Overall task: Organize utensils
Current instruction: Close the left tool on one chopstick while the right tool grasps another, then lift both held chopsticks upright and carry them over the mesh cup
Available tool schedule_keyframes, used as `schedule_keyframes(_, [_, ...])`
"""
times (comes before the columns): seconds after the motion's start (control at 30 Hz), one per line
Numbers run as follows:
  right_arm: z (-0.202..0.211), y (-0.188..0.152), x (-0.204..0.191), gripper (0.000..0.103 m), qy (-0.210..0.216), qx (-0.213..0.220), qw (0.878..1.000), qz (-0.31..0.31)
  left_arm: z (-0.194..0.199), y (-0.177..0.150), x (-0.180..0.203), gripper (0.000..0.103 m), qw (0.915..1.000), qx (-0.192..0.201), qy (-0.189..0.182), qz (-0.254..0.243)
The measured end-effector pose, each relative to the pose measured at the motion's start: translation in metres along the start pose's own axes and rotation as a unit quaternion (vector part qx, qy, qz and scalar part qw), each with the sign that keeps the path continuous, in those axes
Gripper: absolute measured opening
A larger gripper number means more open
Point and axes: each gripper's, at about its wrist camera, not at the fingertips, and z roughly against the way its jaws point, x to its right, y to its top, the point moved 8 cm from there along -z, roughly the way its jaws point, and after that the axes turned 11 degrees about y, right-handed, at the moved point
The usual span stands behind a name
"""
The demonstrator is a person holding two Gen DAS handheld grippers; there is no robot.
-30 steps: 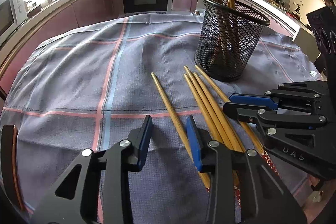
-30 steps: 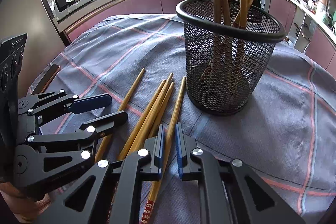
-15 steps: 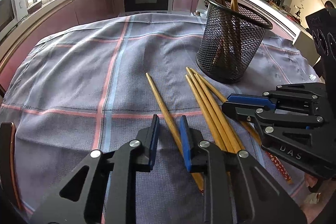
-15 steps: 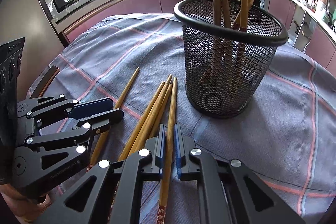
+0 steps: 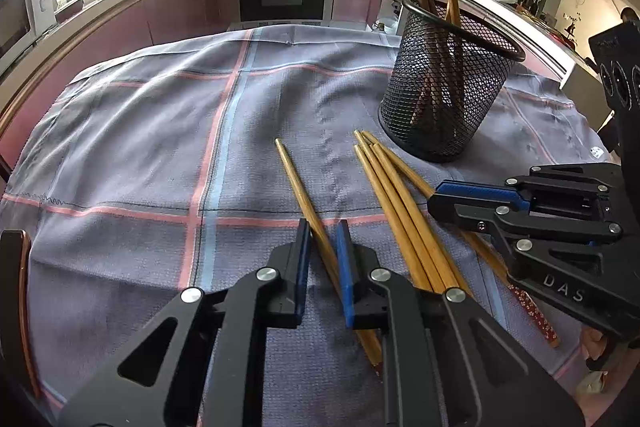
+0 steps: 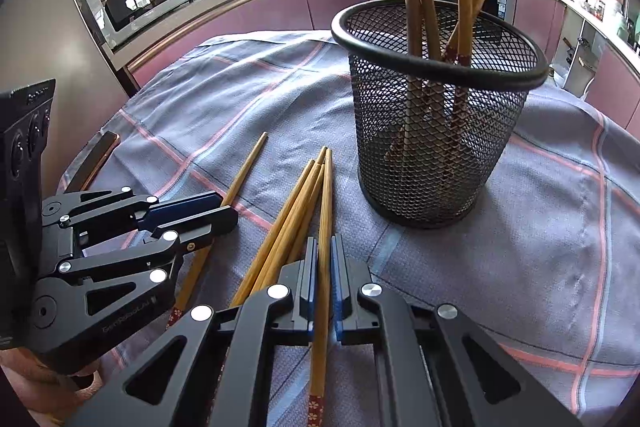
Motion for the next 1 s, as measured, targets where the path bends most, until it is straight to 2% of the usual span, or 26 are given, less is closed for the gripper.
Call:
schedule_keyframes(0.33, [0.018,0.006,-0.009,0.005,0.018,0.026,0.999,0.011,0.002,0.001,-0.001,0.007,0.9999,-0.005,-0.011,0.012])
schedule_keyframes(1.0, [0.041,0.017,-0.015,0.005,0.027,0.061,0.997,0.025,0.029,0.019,0.004,0.007,0.9991,0.026,-0.027,0.021])
